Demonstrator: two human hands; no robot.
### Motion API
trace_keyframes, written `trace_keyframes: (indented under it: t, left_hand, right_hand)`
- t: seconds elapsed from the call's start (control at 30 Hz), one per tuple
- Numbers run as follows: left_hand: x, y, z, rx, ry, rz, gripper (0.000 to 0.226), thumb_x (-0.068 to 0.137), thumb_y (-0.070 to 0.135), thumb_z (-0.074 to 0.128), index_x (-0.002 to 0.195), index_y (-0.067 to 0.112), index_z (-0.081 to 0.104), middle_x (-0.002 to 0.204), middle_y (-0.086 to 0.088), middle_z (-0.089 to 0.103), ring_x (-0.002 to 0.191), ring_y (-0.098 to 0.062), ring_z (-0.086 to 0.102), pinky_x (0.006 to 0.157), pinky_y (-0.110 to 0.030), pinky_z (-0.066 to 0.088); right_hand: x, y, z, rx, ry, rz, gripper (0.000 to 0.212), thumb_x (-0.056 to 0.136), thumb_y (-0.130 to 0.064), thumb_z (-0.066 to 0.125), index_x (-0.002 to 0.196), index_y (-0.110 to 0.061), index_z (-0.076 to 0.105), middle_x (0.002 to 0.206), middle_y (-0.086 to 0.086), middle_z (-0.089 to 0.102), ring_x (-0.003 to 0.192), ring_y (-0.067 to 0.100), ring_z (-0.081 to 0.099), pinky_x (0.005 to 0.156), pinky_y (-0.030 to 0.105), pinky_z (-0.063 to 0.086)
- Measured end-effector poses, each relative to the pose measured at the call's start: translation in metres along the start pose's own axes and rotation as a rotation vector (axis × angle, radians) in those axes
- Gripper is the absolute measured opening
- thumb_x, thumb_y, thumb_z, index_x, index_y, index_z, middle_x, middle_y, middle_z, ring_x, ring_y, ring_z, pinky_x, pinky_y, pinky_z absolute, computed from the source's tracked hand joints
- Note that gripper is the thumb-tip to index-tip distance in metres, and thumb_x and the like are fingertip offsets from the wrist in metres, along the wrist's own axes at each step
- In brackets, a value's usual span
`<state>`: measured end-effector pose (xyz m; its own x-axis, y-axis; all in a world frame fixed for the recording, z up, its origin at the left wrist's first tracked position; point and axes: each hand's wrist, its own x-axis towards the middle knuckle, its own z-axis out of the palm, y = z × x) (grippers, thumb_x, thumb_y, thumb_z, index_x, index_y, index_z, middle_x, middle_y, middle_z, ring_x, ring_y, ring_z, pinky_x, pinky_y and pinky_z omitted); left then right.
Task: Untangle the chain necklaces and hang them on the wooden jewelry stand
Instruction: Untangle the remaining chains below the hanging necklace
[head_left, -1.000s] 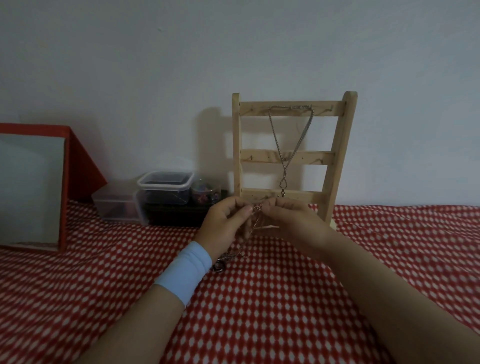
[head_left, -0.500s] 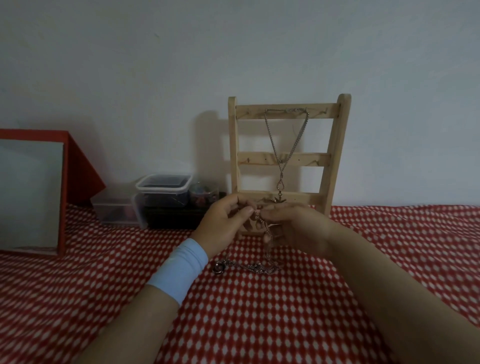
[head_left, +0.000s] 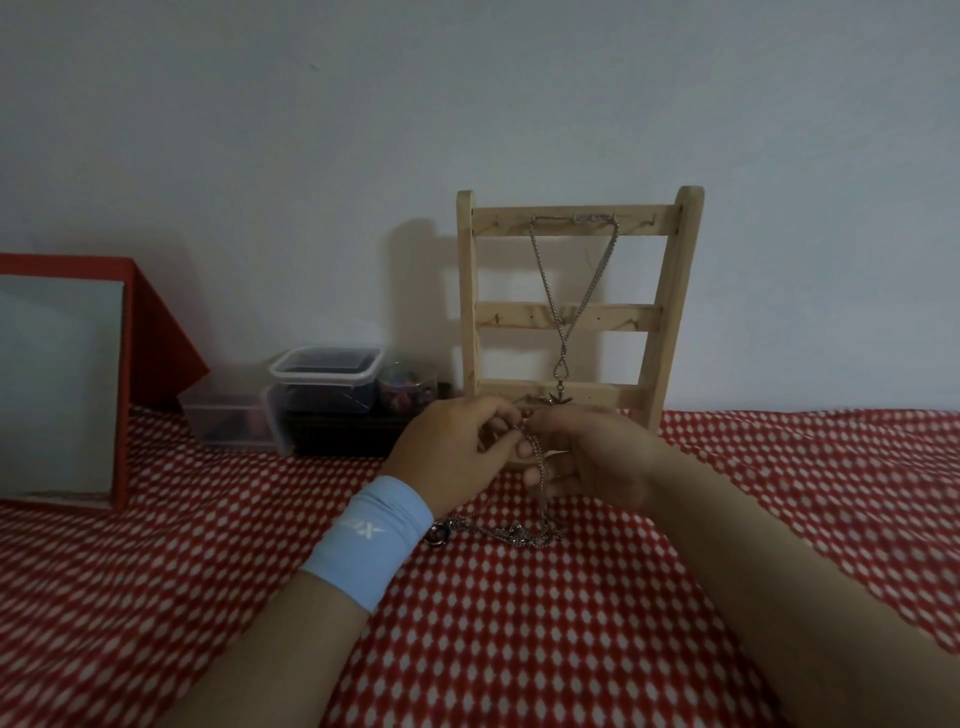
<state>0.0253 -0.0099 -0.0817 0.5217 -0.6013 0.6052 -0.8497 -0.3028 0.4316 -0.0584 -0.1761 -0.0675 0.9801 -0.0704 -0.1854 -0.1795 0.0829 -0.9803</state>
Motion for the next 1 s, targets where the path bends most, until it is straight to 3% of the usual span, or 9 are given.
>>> trace_keyframes:
  t: [0.13,0.3,0.43,0.53,0.67,0.83,1.0]
  left_hand:
    - [0.0034,0.0005,-0.0005,-0.378,-0.026,-0.229,0.016,0.087,0.015,0.07,0.085,0.03,0.068,0.09,0.011,0.068,0.088,0.0,0.063,0.083,-0.017,0.05]
    - [0.0007,-0.0016,0.0055,-0.661,-0.023,-0.372,0.012,0.091,0.011,0.065,0.094,0.02,0.072,0.1,0.0,0.073,0.097,-0.014,0.069,0.082,-0.029,0.057]
    - [-0.001,0.0028,0.0065,-0.688,-0.04,-0.342,0.017,0.093,0.008,0.062,0.101,0.021,0.069,0.097,0.0,0.071,0.09,-0.007,0.068,0.071,-0.021,0.056]
    - [-0.0018,0.0038,0.006,-0.66,-0.053,-0.344,0.016,0.092,0.009,0.064,0.095,0.024,0.07,0.094,-0.001,0.072,0.086,-0.008,0.069,0.069,-0.021,0.057]
    - [-0.0015,0.0008,0.0061,-0.583,-0.096,-0.373,0.009,0.09,0.015,0.067,0.087,0.022,0.071,0.084,0.007,0.073,0.076,-0.001,0.067,0.068,-0.018,0.051]
    - [-0.0014,0.0013,0.0064,-0.713,-0.086,-0.449,0.008,0.093,0.015,0.063,0.094,0.015,0.071,0.086,-0.001,0.074,0.081,-0.014,0.071,0.075,-0.028,0.058]
    - [0.0005,0.0026,0.0034,-0.766,-0.009,-0.445,0.005,0.09,0.012,0.066,0.092,0.012,0.071,0.083,-0.001,0.073,0.069,-0.014,0.065,0.063,-0.027,0.058]
  right_hand:
    - [-0.0039,-0.0028,0.0019,-0.09,0.061,-0.077,0.024,0.101,-0.024,0.059,0.115,-0.007,0.069,0.096,0.012,0.075,0.076,0.028,0.072,0.072,0.038,0.058]
    - [-0.0076,-0.0099,0.003,-0.32,0.085,-0.121,0.021,0.096,-0.016,0.066,0.107,0.001,0.07,0.099,0.013,0.077,0.084,0.026,0.074,0.082,0.045,0.062]
    - [-0.007,-0.0088,0.0011,-0.278,0.114,-0.134,0.023,0.091,-0.01,0.069,0.102,0.01,0.068,0.089,0.016,0.07,0.078,0.024,0.071,0.08,0.047,0.062]
    - [-0.0064,-0.0052,-0.0021,-0.212,0.115,-0.153,0.024,0.095,-0.01,0.067,0.105,0.011,0.068,0.089,0.016,0.071,0.076,0.027,0.07,0.081,0.048,0.06]
    - [-0.0071,-0.0042,0.0017,-0.274,0.178,-0.233,0.018,0.101,-0.013,0.06,0.095,0.0,0.072,0.082,0.016,0.075,0.061,0.023,0.071,0.06,0.03,0.06]
    - [-0.0061,-0.0058,-0.001,-0.286,0.149,-0.248,0.023,0.102,-0.024,0.06,0.105,-0.006,0.074,0.092,0.016,0.078,0.079,0.032,0.075,0.072,0.038,0.063]
    - [-0.0072,-0.0061,-0.0022,-0.375,0.166,-0.265,0.015,0.091,-0.018,0.073,0.097,-0.005,0.077,0.084,0.006,0.078,0.07,0.021,0.075,0.069,0.034,0.064]
